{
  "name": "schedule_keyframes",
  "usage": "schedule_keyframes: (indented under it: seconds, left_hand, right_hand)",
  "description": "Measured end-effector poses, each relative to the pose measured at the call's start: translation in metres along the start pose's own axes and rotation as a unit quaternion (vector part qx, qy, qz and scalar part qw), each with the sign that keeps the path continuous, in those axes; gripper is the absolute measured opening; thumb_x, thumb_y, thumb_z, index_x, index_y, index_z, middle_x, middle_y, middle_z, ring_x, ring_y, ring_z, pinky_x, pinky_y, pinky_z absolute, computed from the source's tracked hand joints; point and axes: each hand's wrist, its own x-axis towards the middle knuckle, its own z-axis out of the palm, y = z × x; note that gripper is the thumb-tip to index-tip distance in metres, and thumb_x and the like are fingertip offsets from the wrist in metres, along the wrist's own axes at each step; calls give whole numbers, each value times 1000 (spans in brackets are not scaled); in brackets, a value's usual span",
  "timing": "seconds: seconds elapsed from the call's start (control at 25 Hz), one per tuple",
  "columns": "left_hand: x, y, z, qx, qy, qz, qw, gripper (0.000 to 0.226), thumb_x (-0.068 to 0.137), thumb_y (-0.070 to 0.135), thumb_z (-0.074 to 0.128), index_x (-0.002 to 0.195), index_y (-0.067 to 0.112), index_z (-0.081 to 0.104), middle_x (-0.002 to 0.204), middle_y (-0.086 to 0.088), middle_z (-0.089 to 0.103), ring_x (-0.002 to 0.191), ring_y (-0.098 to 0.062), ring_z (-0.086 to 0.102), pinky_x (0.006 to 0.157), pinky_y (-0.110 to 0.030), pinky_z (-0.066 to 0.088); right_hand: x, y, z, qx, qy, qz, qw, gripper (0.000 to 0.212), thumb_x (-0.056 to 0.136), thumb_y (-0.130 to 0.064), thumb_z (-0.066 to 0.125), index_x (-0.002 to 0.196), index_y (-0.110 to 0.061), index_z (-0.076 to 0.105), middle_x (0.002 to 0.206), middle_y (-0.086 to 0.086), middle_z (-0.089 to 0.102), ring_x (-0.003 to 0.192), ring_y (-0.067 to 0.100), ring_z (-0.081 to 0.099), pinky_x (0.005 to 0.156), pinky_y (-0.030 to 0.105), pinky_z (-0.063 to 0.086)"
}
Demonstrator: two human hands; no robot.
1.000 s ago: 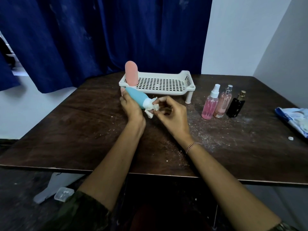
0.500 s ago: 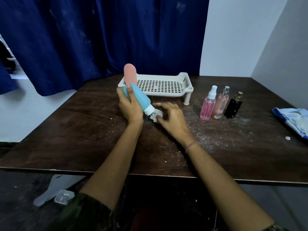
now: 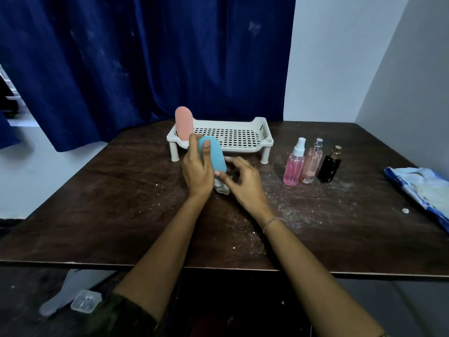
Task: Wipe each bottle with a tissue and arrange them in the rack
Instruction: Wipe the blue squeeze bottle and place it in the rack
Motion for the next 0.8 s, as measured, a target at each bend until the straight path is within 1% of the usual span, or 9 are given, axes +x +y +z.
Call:
schedule_keyframes:
  seconds: [0.08, 0.16, 0.28, 0.32, 0.4, 0.48, 0.6, 0.72, 0.8]
  left_hand:
    - [-1, 0, 1, -16, -13, 15, 1000, 65, 89, 57, 23, 105, 1, 53, 90, 2, 54, 78, -1, 48, 65, -8, 35]
    - [0, -2, 3, -32, -16, 14, 999, 56, 93, 53, 27, 109, 5, 51, 99, 3, 54, 88, 0, 49, 77, -4, 36]
    - [1, -9, 7, -50, -21, -19, 998, 34, 96, 41, 41, 110, 11, 44, 100, 7, 49, 89, 0, 49, 84, -17, 43]
    - [1, -10, 8, -50, -30, -20, 998, 25, 95, 34, 45, 108, 13, 44, 99, 5, 50, 89, -2, 50, 85, -25, 46]
    - [0, -12, 9, -39, -45, -6, 998, 16, 93, 26, 49, 107, 17, 49, 103, -3, 55, 93, -12, 54, 86, -40, 50]
    - [3, -12, 9, -37, -51, -15, 998, 18, 94, 20, 51, 111, 16, 54, 109, -6, 57, 98, -15, 57, 88, -44, 50]
    - [17, -10, 11, -18, -70, -52, 996, 29, 94, 12, 51, 122, 13, 54, 124, -6, 52, 109, -14, 55, 96, -43, 48]
    - [35, -10, 11, 43, -91, -89, 991, 38, 95, 13, 49, 133, 13, 48, 138, -8, 45, 124, -15, 44, 107, -33, 37]
    - [44, -13, 12, 70, -98, -112, 986, 40, 96, 16, 48, 135, 10, 46, 141, -10, 43, 129, -18, 40, 108, -27, 30]
  right_hand:
    - [1, 1, 0, 29, 20, 12, 999, 34, 79, -16, 73, 108, -3, 65, 89, 8, 63, 71, 10, 56, 65, 7, 42]
    - [3, 3, 0, 27, 38, 17, 999, 33, 78, -14, 74, 107, -3, 66, 87, 8, 63, 69, 12, 58, 64, 9, 45]
    - [7, 5, -2, 40, 89, 42, 994, 32, 76, -13, 75, 106, -5, 66, 91, 7, 66, 73, 16, 62, 68, 21, 52]
    - [12, 4, -4, 49, 107, 60, 991, 33, 76, -12, 75, 106, -4, 66, 93, 7, 67, 75, 16, 63, 69, 21, 53]
    - [28, 0, -8, 65, 120, 90, 987, 34, 76, -11, 75, 108, -4, 65, 95, 4, 67, 77, 12, 62, 71, 13, 51]
    - [48, -8, -9, 67, 104, 108, 986, 36, 77, -12, 73, 111, -5, 63, 97, -1, 64, 80, 6, 59, 71, 5, 45]
    - [79, -12, -1, 16, 90, 110, 990, 37, 78, -15, 73, 112, -5, 63, 106, 5, 64, 87, 8, 56, 81, 15, 45]
    - [103, -9, 13, -21, 57, 117, 991, 37, 80, -16, 72, 113, -5, 63, 107, 8, 67, 86, 7, 55, 76, 11, 38]
    - [115, -6, 20, -16, 26, 129, 991, 35, 80, -13, 71, 113, -4, 63, 106, 9, 68, 85, 7, 57, 73, 8, 38]
